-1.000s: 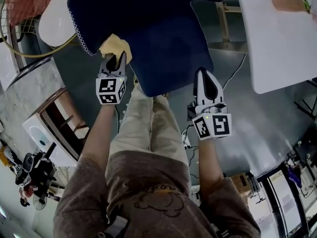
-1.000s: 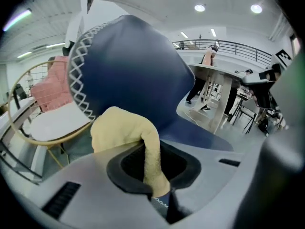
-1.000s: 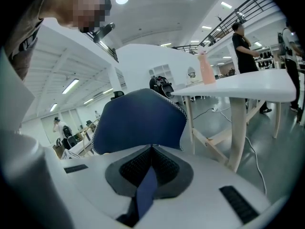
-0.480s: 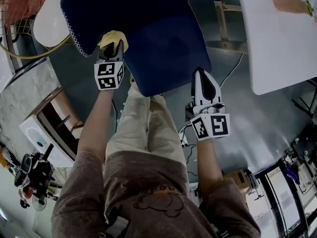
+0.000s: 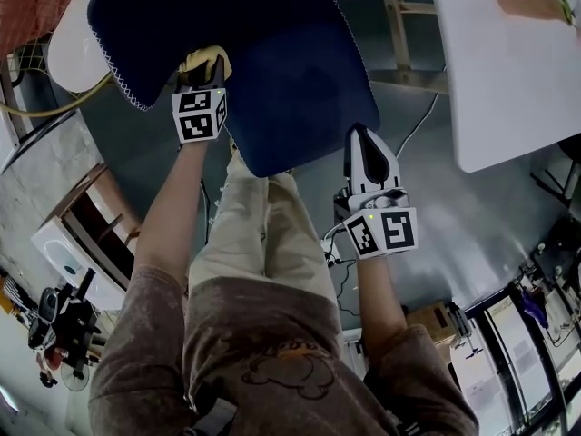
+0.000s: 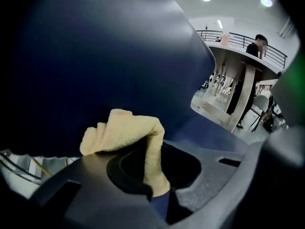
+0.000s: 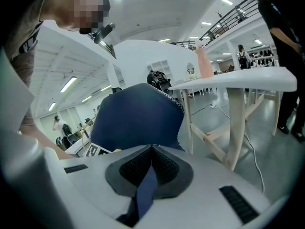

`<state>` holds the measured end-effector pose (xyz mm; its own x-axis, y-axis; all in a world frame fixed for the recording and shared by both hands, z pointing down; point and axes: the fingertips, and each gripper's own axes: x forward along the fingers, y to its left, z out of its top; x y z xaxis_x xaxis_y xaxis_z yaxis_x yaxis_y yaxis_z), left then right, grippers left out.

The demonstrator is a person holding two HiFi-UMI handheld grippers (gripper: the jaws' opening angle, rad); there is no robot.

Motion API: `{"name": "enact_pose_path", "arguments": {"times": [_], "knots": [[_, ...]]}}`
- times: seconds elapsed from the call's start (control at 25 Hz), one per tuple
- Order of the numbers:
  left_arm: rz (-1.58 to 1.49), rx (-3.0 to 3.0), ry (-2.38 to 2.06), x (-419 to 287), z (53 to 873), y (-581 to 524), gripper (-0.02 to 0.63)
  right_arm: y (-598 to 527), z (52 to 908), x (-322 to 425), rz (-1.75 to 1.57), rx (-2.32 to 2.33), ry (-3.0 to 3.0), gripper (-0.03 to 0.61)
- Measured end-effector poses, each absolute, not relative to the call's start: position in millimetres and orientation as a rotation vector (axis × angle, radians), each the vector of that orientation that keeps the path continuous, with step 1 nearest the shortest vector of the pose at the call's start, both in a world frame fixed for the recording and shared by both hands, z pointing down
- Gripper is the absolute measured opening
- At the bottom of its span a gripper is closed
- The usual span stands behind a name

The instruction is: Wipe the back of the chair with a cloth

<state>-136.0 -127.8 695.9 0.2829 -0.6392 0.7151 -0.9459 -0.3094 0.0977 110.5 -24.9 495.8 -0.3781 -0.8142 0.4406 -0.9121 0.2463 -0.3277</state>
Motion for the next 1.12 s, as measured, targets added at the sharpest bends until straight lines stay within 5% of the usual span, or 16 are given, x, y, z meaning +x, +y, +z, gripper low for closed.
{"name": "enact_pose_path", "arguments": {"times": [1.12], "knots": [[0.832, 2.374, -1.029, 46.7, 697.1, -207.0, 0.054, -21.9, 515.3, 134.9, 0.861, 1.732, -2.253, 0.028]]}}
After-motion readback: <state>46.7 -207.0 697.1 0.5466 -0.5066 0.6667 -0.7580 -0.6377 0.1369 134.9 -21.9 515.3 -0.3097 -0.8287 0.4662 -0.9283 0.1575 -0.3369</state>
